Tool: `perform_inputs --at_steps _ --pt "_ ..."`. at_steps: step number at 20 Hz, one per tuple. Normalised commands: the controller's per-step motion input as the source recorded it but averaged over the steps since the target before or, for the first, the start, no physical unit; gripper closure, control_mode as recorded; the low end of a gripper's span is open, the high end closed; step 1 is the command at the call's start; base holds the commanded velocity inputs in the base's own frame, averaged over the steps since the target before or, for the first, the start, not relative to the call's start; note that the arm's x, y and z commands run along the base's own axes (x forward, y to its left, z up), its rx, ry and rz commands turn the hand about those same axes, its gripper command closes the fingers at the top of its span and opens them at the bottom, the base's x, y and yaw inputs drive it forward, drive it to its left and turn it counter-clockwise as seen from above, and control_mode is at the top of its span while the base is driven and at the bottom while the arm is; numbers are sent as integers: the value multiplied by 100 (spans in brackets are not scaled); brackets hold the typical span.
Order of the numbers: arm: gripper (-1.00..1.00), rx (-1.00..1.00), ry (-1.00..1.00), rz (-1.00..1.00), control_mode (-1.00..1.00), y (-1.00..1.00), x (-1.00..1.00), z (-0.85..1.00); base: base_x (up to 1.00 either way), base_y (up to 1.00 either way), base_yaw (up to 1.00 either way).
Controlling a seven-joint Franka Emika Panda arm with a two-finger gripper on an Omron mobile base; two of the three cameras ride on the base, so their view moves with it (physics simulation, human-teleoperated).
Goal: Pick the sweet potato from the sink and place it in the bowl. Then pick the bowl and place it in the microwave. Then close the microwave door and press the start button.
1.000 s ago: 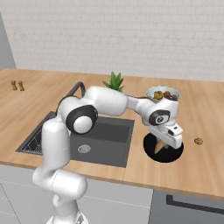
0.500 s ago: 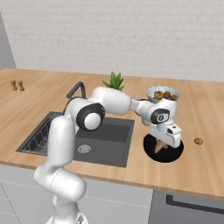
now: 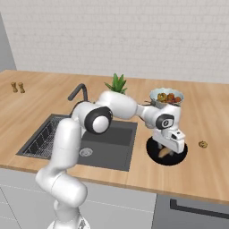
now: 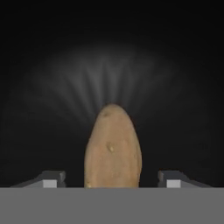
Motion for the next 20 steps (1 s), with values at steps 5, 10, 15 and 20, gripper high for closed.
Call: perform_inputs --at_steps 5,10,15,20 --pt "-100 0 -4 0 -100 0 -11 17 0 0 0" --pt "-100 0 -1 0 -100 3 -25 88 0 0 0" --pt "-100 0 1 0 -100 31 -2 63 0 0 0" --pt "-100 -1 6 2 -100 61 5 0 0 0 0"
